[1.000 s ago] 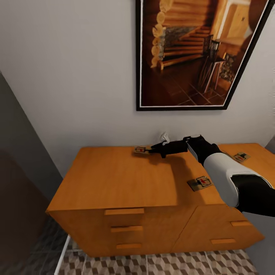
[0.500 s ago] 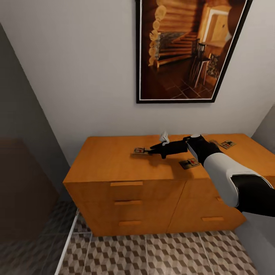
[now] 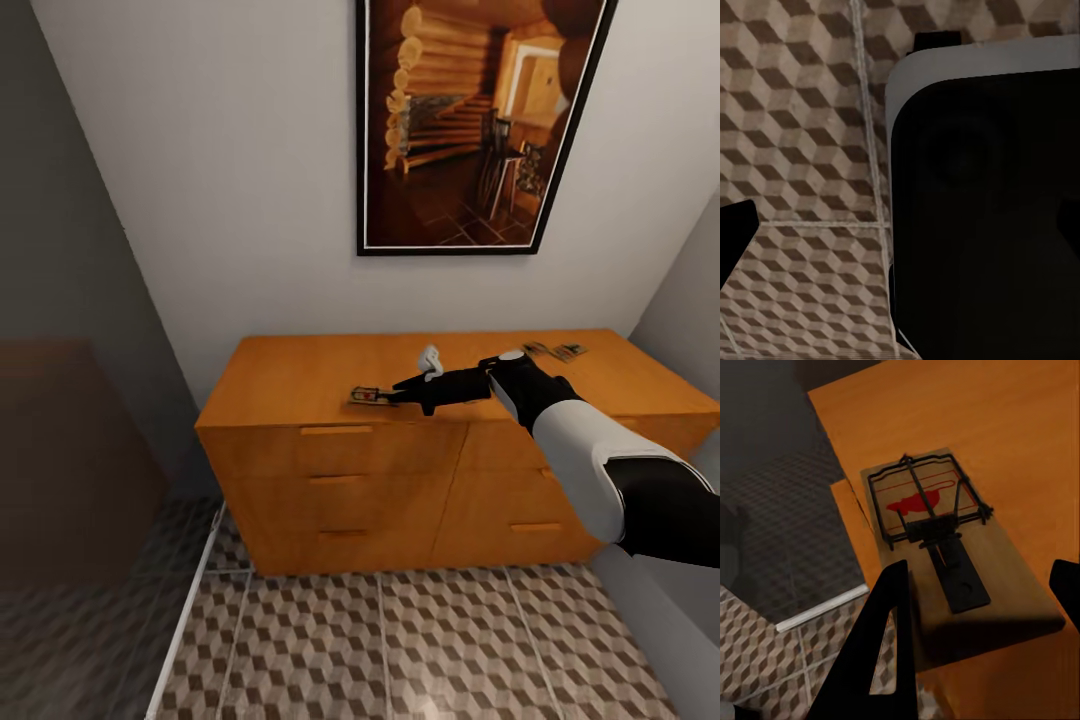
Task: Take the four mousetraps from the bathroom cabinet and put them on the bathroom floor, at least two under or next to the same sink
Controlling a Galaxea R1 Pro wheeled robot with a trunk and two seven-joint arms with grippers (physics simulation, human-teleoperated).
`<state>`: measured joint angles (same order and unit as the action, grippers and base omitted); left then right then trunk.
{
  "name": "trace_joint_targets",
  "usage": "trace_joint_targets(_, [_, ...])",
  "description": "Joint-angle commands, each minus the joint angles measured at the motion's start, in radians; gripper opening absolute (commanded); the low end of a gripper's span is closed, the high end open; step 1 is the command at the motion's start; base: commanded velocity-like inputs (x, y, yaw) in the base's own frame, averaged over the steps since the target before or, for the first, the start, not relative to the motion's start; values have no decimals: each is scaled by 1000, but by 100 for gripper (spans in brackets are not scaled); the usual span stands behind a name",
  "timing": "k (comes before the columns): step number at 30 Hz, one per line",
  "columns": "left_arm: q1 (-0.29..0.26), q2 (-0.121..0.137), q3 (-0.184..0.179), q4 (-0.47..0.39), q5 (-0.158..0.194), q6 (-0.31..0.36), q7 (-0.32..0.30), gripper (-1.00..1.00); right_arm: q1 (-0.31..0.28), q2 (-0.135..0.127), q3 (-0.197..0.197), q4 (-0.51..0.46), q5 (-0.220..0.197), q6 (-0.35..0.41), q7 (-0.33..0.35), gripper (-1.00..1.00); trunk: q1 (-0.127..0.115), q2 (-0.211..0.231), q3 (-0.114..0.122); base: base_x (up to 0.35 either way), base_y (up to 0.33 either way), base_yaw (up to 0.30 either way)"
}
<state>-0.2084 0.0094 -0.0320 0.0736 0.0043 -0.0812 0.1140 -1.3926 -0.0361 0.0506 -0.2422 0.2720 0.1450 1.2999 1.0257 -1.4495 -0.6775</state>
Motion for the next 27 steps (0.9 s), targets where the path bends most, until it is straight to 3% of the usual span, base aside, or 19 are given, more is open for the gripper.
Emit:
trace_joint_targets(1, [-2,0,-3,5,0,-8,3,100,0,-1,5,-2,-4,11,3,-100,-1,-1,-1,-334,0,0])
trace_joint_targets(21, [-2,0,-3,5,0,-8,3,100,0,-2,5,-2,-4,11,2,-100,-1,-1,-1,-333,0,0])
trace_joint_targets(27, [-2,0,-3,5,0,-8,3,100,0,-2,6,-1,-3,11,2,-100,-1,-1,-1,-177,0,0])
